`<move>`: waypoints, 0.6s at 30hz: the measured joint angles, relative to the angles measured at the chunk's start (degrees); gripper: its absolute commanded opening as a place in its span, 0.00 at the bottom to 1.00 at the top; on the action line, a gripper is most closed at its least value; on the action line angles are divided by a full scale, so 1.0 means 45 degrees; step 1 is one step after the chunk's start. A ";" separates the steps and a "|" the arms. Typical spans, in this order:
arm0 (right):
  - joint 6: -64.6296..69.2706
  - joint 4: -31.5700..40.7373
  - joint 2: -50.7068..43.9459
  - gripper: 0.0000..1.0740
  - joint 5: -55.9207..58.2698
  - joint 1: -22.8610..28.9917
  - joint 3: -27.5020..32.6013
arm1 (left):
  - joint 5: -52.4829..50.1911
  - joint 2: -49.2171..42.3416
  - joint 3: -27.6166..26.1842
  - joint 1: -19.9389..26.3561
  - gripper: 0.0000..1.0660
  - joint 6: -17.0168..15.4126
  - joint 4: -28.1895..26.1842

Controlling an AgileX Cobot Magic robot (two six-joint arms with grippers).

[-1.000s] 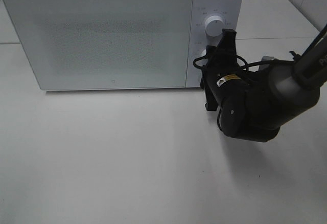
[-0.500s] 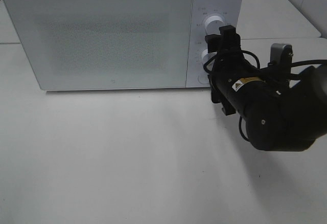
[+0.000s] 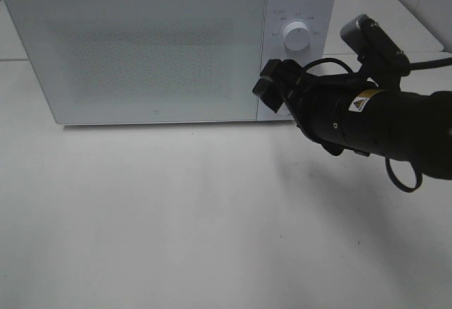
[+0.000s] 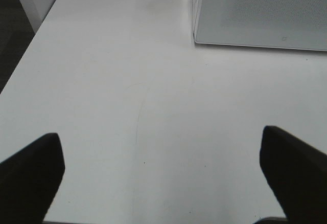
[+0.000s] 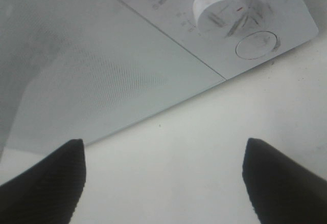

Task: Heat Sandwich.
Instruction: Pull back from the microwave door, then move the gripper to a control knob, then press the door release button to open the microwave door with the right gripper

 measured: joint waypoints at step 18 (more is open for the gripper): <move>-0.7754 -0.1299 -0.5017 0.71 1.0988 -0.2546 -0.0191 | 0.0000 0.0000 0.0000 0.0000 0.90 0.0000 0.0000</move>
